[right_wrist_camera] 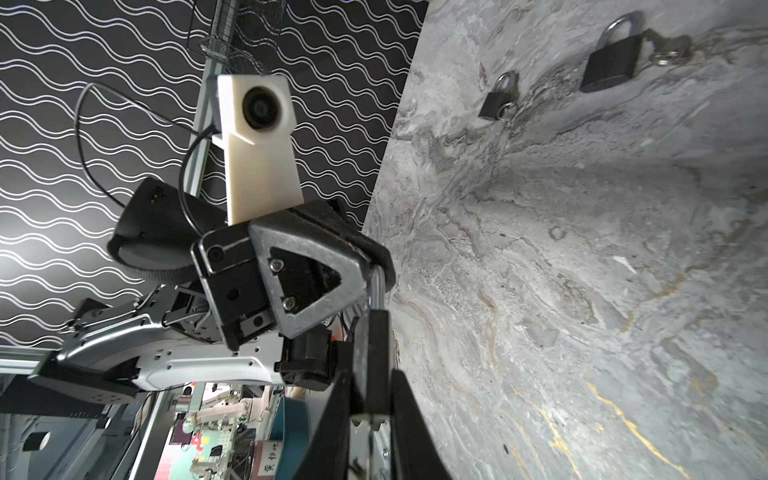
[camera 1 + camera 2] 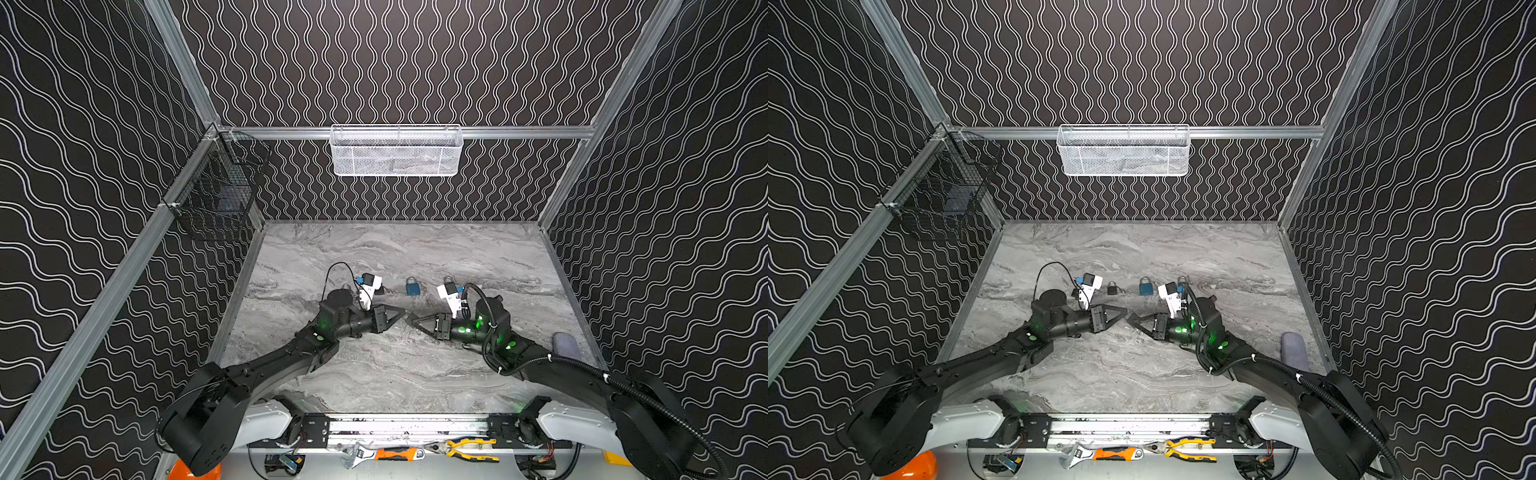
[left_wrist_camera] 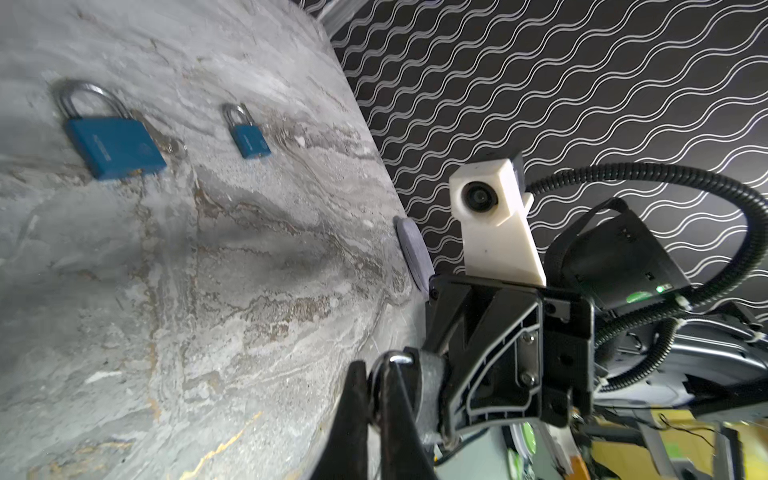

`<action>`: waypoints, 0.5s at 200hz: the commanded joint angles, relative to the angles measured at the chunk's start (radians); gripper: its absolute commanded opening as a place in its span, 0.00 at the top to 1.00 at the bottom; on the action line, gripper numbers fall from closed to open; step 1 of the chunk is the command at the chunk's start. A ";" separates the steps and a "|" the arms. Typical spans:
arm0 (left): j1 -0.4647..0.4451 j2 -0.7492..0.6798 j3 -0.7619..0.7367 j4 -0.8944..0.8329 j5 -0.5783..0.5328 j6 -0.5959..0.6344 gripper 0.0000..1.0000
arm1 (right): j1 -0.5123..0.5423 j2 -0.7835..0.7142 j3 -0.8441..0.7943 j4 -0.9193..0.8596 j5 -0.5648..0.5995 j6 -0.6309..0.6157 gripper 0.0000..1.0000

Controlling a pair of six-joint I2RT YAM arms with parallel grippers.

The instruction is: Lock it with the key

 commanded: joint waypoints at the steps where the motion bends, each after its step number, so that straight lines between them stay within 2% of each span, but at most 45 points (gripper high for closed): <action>1: 0.014 0.029 0.013 -0.006 0.033 -0.030 1.00 | 0.000 0.000 -0.014 0.143 0.027 -0.013 0.76; 45: 0.015 0.050 0.017 0.016 0.040 -0.046 1.00 | -0.001 0.006 -0.031 0.163 0.023 -0.012 0.74; 65: 0.018 0.051 0.015 0.015 0.033 -0.049 1.00 | -0.001 0.002 -0.038 0.163 0.027 -0.009 0.57; 100: 0.028 0.043 0.004 0.045 0.041 -0.074 1.00 | -0.001 -0.032 -0.055 0.113 0.063 -0.030 0.54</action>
